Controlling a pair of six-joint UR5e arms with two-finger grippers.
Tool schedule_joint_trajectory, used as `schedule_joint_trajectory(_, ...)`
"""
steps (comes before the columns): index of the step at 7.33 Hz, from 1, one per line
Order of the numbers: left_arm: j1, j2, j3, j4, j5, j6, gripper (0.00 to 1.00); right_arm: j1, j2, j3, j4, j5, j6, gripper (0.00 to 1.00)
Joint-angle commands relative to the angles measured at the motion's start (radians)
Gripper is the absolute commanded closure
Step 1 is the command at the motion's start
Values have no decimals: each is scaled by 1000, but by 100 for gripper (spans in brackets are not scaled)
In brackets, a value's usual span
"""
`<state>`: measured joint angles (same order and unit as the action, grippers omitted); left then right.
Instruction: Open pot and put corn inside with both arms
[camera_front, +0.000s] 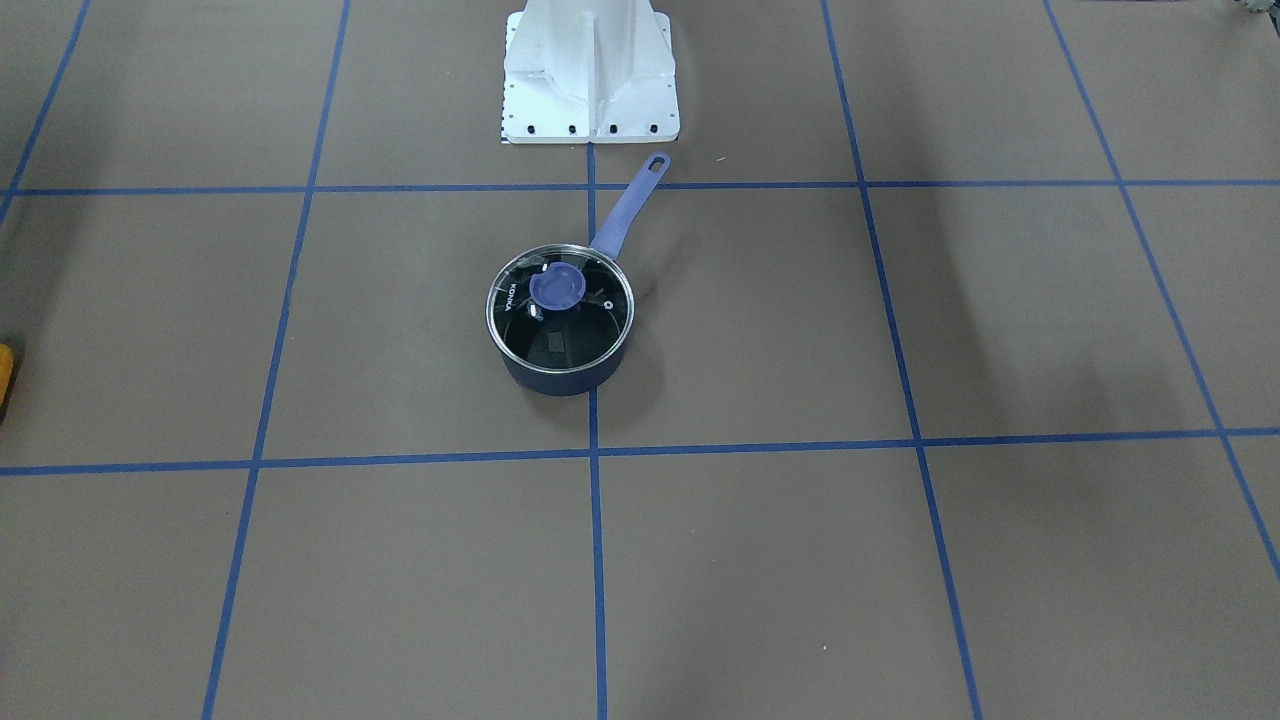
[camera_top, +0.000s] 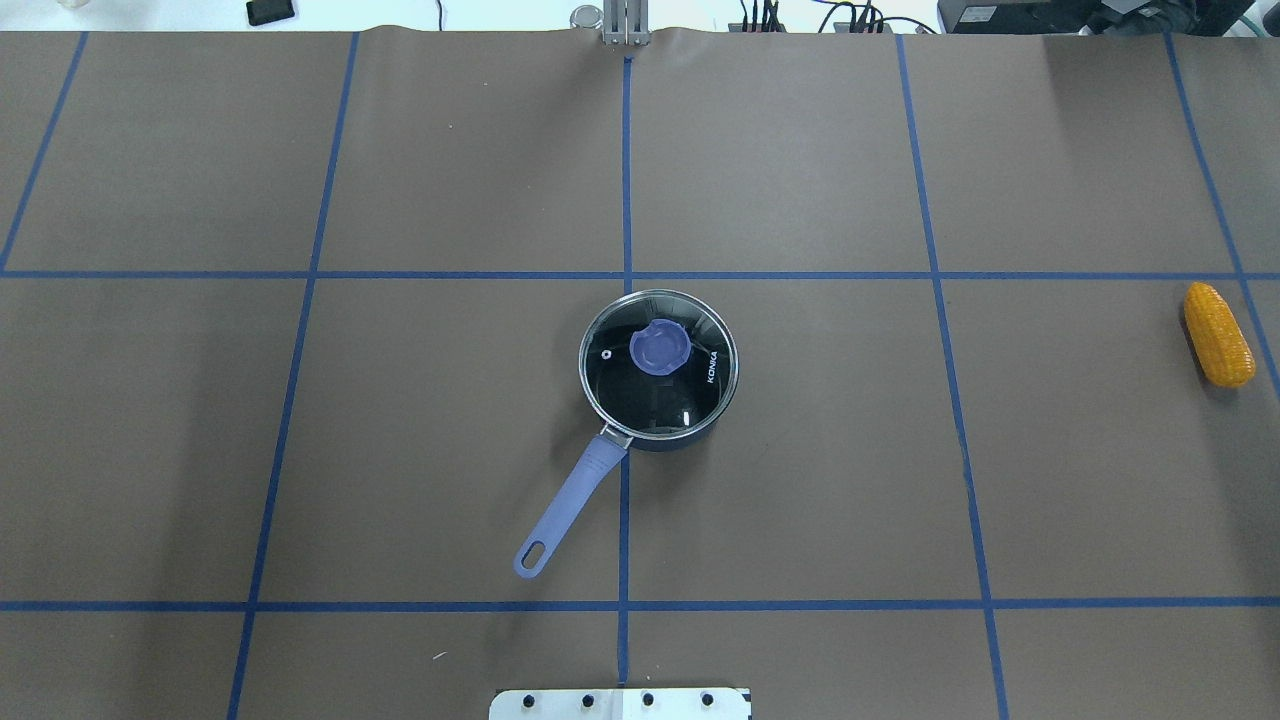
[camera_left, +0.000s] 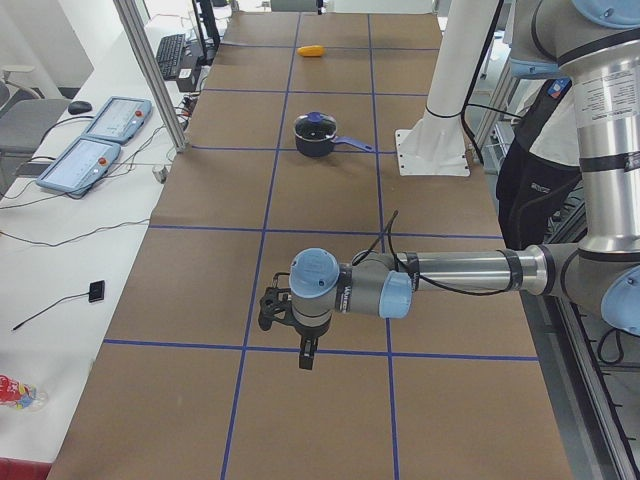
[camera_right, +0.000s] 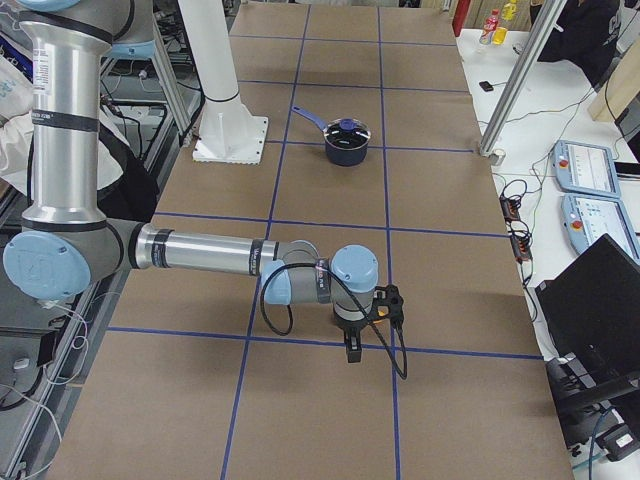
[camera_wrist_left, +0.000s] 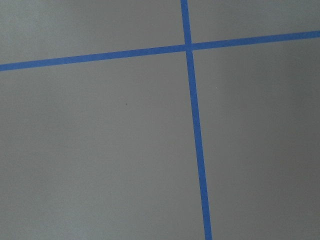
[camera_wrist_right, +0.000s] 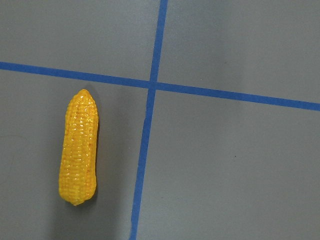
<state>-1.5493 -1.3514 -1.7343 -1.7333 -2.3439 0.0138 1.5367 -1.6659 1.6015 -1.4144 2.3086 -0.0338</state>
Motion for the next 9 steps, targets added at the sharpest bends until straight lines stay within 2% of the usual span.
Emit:
schedule_joint_trajectory(1,0,-2,-2,0,0,0,2,0,0,0,0,0,0,0)
schedule_joint_trajectory(5,0,-5,-10,-27,0,-3,2,0,-2,11,3,0,-1,0)
schedule_joint_trajectory(6,-2,-5,-25,-23,1,-5,2,0,4,15,67,-2,-5,0)
schedule_joint_trajectory(7,0,-11,-28,-28,0,-5,2,0,3,8,219,-9,2,0)
schedule_joint_trajectory(8,-2,-18,-31,-57,0,-5,2,0,3,9,312,-17,21,0)
schedule_joint_trajectory(9,-2,-20,-36,-128,0,-3,2,0,17,18,317,-15,46,0)
